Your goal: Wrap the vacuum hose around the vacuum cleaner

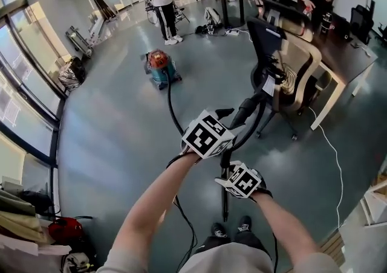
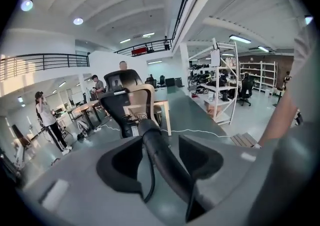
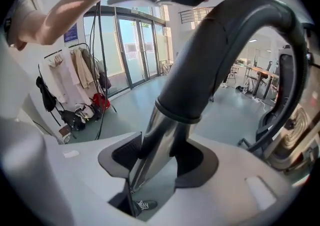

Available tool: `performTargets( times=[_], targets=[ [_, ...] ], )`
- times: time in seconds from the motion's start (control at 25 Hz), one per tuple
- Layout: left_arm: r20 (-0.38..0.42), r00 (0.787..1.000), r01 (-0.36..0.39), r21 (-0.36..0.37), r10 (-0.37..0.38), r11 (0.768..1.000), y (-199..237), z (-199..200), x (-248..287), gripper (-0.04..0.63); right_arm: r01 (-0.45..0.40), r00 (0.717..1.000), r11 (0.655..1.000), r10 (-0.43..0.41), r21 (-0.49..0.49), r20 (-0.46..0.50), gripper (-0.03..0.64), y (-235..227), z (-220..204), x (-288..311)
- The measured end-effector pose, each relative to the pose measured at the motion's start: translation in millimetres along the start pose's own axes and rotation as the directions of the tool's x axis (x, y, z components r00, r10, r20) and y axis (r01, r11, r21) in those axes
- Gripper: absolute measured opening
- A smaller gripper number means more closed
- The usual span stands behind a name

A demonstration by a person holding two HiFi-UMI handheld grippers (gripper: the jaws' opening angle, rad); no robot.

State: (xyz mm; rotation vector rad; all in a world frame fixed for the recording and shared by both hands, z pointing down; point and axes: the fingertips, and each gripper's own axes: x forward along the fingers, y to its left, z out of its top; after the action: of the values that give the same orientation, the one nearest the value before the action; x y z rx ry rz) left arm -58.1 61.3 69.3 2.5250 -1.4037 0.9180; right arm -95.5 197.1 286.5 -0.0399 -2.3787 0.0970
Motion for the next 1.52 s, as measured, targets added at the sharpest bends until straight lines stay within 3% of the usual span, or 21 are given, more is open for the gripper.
performTargets(
  times=[0.16, 0.52, 0.8, 1.0, 1.2, 1.36, 1.52],
  targets=[
    [-0.096, 0.993, -0.059, 0.039, 0.062, 0.998, 11.0, -1.2, 37.6, 0.222, 0.003, 1.000, 0.999, -0.004, -0.042, -0.026, 0.221, -0.6, -10.5, 0.0],
    [-0.230, 0.967, -0.137, -0.111, 0.108, 0.984, 32.8, -40.6, 45.0, 0.255, -0.095, 0.989, 0.985, 0.077, -0.145, -0.125, 0.219, 7.8, -31.2, 2.6],
    [-0.280, 0.944, -0.244, -0.240, 0.173, 0.940, 49.6, -80.8, 10.2, 0.253, -0.213, 0.964, 0.943, 0.160, -0.255, -0.213, 0.216, 22.3, -44.5, 6.2],
    [-0.311, 0.919, -0.347, -0.338, 0.244, 0.875, 52.5, -119.6, -29.0, 0.259, -0.293, 0.934, 0.874, 0.174, -0.388, -0.313, 0.210, 23.6, -63.1, 7.3],
    [-0.336, 0.890, -0.439, -0.440, 0.310, 0.783, 56.8, -172.6, -77.0, 0.275, -0.391, 0.890, 0.760, 0.169, -0.519, -0.423, 0.209, 33.8, -64.6, 26.1],
    [-0.329, 0.881, -0.469, -0.518, 0.340, 0.715, 62.5, -214.8, -114.4, 0.281, -0.463, 0.868, 0.674, 0.211, -0.576, -0.450, 0.207, 50.9, -54.2, 54.6],
    [-0.297, 0.891, -0.454, -0.608, 0.344, 0.651, 69.6, -265.3, -139.8, 0.293, -0.551, 0.788, 0.586, 0.132, -0.594, -0.601, 0.209, 53.4, -55.8, 71.2]
  ],
)
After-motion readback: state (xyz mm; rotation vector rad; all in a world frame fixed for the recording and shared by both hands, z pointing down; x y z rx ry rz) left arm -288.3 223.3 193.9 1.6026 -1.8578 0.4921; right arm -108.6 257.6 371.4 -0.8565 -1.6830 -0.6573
